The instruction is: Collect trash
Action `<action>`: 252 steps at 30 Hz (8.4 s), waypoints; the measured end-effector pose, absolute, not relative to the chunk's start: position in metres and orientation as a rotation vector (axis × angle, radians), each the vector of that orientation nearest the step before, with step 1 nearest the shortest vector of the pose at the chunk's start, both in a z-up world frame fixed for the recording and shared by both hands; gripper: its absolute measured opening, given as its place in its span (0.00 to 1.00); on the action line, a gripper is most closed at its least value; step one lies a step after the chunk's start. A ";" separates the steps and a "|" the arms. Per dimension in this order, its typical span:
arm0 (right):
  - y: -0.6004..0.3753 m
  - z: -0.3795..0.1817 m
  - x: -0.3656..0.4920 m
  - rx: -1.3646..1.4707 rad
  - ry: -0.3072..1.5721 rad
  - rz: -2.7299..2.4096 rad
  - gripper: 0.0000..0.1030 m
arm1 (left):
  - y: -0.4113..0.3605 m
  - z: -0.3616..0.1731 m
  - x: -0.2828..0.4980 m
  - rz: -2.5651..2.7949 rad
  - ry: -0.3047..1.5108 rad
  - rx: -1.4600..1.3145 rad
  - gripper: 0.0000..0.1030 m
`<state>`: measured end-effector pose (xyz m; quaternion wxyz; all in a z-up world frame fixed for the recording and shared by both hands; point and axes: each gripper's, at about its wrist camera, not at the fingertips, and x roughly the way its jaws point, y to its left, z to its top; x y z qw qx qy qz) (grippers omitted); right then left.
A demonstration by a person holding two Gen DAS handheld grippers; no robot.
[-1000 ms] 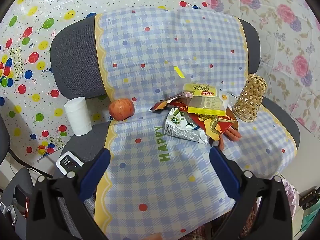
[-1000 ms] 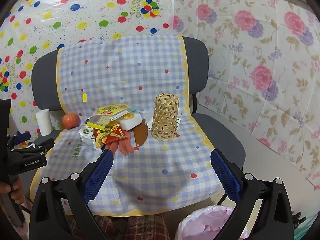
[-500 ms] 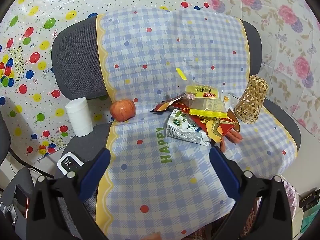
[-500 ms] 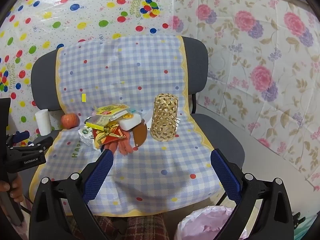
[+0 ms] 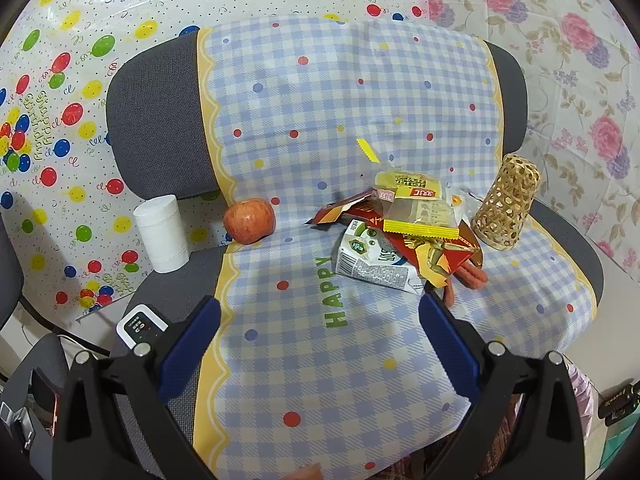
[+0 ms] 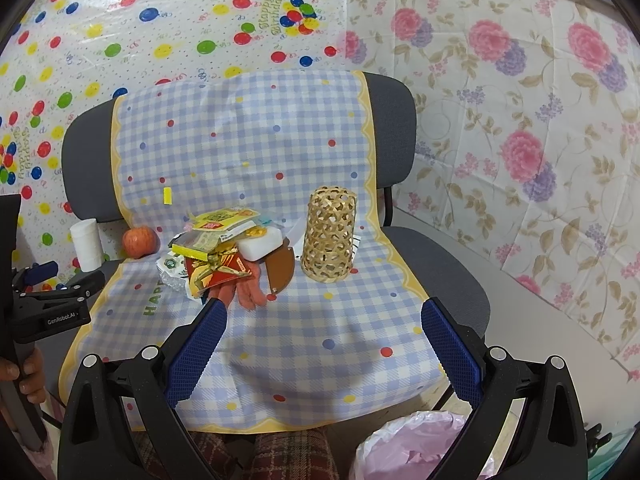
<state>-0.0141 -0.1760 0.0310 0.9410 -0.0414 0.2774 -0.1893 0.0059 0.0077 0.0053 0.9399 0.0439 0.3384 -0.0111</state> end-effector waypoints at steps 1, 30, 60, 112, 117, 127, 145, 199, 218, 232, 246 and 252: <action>-0.176 0.031 -0.015 -0.084 0.565 -0.386 0.94 | 0.007 0.005 0.005 -0.021 0.691 0.091 0.93; -0.185 0.040 -0.030 -0.082 0.566 -0.375 0.94 | 0.007 0.004 0.005 -0.020 0.688 0.090 0.93; -0.185 0.041 -0.031 -0.081 0.568 -0.363 0.94 | 0.008 0.003 0.004 -0.021 0.686 0.089 0.93; -0.266 0.009 0.081 -0.007 0.521 -0.365 0.94 | -0.116 -0.042 0.134 -0.188 0.668 0.354 0.70; -0.270 0.002 0.084 0.005 0.543 -0.358 0.94 | -0.117 -0.055 0.147 -0.168 0.686 0.385 0.49; -0.251 -0.005 0.088 0.009 0.535 -0.303 0.94 | -0.051 -0.022 0.125 -0.154 0.576 0.158 0.05; -0.160 -0.016 0.147 -0.116 0.606 -0.038 0.62 | 0.073 -0.017 0.091 -0.032 0.561 -0.144 0.04; -0.253 0.048 -0.011 0.154 0.468 -0.190 0.08 | -0.059 0.014 0.004 -0.518 0.507 -0.142 0.04; -0.328 -0.006 -0.200 0.297 0.524 -0.627 0.09 | -0.188 -0.050 -0.089 -0.935 0.617 0.017 0.04; -0.365 -0.068 -0.220 0.431 0.677 -0.721 0.11 | -0.250 -0.109 -0.099 -1.033 0.841 0.115 0.05; -0.374 -0.078 -0.214 0.442 0.681 -0.742 0.32 | -0.263 -0.111 -0.091 -1.063 0.865 0.092 0.35; -0.356 -0.044 -0.203 0.357 0.603 -0.715 0.33 | -0.231 -0.076 -0.071 -0.954 0.762 0.041 0.35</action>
